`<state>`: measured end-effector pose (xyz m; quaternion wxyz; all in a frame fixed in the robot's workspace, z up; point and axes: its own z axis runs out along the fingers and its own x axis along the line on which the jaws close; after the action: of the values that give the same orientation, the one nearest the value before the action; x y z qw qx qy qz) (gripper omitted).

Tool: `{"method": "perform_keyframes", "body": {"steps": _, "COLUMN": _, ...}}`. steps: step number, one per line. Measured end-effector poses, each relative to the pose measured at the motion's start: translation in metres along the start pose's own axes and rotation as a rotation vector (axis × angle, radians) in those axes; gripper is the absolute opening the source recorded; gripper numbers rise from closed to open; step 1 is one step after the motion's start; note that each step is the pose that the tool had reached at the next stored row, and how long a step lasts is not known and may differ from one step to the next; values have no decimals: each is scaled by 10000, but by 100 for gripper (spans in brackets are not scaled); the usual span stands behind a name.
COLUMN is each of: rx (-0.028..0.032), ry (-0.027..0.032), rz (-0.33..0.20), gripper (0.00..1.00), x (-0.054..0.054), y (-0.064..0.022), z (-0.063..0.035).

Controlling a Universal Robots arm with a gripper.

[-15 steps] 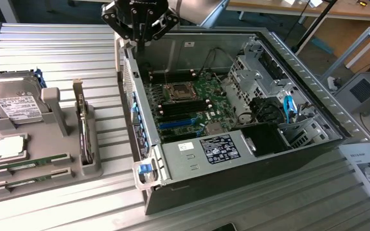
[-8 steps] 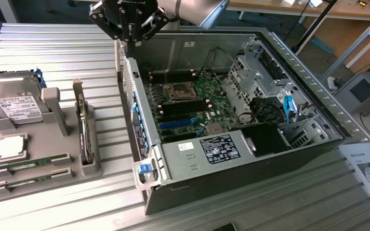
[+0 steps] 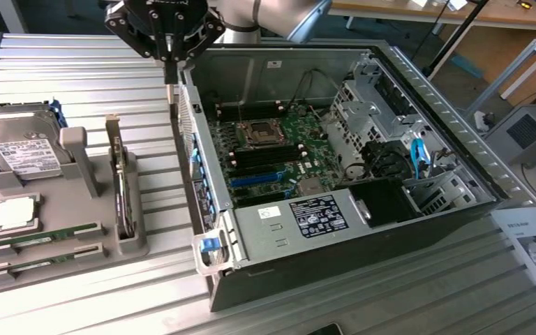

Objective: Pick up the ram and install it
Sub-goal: 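Reach for the ram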

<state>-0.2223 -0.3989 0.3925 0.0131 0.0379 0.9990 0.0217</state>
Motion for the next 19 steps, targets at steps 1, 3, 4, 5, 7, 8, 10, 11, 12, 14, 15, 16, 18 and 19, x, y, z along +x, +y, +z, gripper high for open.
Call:
{"method": "perform_keyframes", "body": {"steps": 1, "rx": 0, "ry": -1, "rz": 0, "gripper": 11, "x": 23, "y": -2, "z": 0}}
{"method": "perform_keyframes", "body": {"steps": 3, "rx": 1, "ry": 0, "rz": 0, "gripper": 11, "x": 81, "y": -6, "z": -2}}
{"method": "perform_keyframes", "body": {"steps": 4, "rx": 1, "ry": 0, "rz": 0, "gripper": 11, "x": 108, "y": -8, "z": -2}}
{"method": "perform_keyframes", "body": {"steps": 5, "rx": 0, "ry": 0, "rz": -1, "gripper": 11, "x": 136, "y": -10, "z": -2}}
{"method": "perform_keyframes", "body": {"steps": 7, "rx": 0, "ry": 0, "rz": 0, "gripper": 11, "x": 202, "y": -15, "z": -3}}
{"method": "perform_keyframes", "body": {"steps": 8, "rx": 0, "ry": 0, "rz": 1, "gripper": 11, "x": 243, "y": -18, "z": -4}}
{"method": "perform_keyframes", "body": {"steps": 10, "rx": 0, "ry": 0, "rz": 0, "gripper": 11, "x": 296, "y": -23, "z": -4}}
{"method": "perform_keyframes", "body": {"steps": 11, "rx": 0, "ry": 0, "rz": 0, "gripper": 11, "x": 323, "y": -25, "z": -5}}
{"method": "perform_keyframes", "body": {"steps": 12, "rx": 0, "ry": 0, "rz": -1, "gripper": 11, "x": 350, "y": -27, "z": -6}}
{"method": "perform_keyframes", "body": {"steps": 14, "rx": 0, "ry": 0, "rz": 0, "gripper": 11, "x": 401, "y": -30, "z": -6}}
{"method": "perform_keyframes", "body": {"steps": 15, "rx": 0, "ry": 0, "rz": 0, "gripper": 11, "x": 425, "y": -32, "z": -7}}
{"method": "perform_keyframes", "body": {"steps": 16, "rx": 0, "ry": 0, "rz": 1, "gripper": 11, "x": 450, "y": -34, "z": -7}}
{"method": "perform_keyframes", "body": {"steps": 18, "rx": 0, "ry": 0, "rz": 0, "gripper": 11, "x": 503, "y": -38, "z": -8}}
{"method": "perform_keyframes", "body": {"steps": 19, "rx": 0, "ry": -1, "rz": 0, "gripper": 11, "x": 530, "y": -40, "z": -8}}
